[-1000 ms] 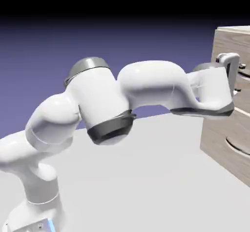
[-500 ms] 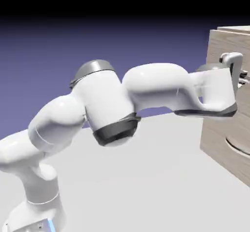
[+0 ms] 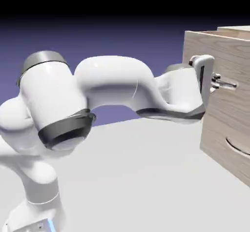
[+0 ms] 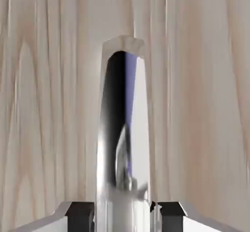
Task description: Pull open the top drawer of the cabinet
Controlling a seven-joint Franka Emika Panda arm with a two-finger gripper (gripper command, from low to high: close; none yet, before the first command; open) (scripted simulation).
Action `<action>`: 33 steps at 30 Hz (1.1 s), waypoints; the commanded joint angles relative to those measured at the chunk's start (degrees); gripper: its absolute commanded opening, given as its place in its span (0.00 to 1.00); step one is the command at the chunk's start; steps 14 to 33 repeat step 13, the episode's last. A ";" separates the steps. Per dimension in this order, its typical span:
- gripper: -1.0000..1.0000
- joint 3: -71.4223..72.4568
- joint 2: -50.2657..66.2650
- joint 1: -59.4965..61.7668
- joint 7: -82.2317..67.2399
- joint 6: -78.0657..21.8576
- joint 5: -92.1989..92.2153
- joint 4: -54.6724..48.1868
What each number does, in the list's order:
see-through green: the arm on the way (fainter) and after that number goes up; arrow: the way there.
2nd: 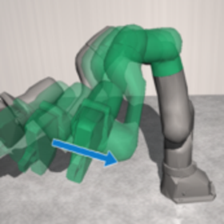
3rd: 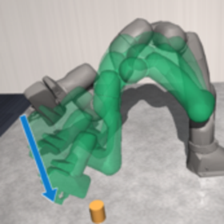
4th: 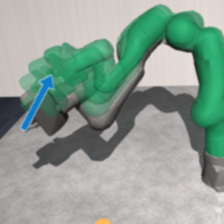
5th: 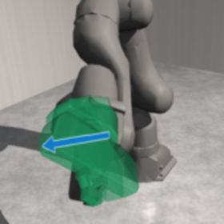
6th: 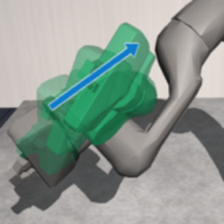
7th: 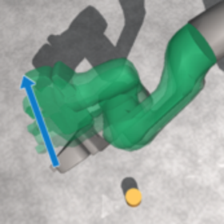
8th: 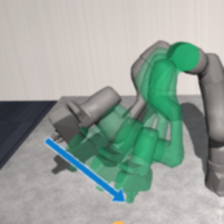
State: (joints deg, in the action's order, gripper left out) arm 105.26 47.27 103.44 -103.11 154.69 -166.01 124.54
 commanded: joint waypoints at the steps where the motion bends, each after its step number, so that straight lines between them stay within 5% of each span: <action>1: 0.00 1.47 0.12 2.08 0.31 -0.01 0.00 1.57; 10: 0.00 13.48 2.40 19.03 2.95 1.03 0.17 13.40; 11: 1.00 13.48 2.40 19.03 2.95 1.03 0.17 13.40; 33: 1.00 14.82 3.47 21.11 2.53 1.39 0.59 14.97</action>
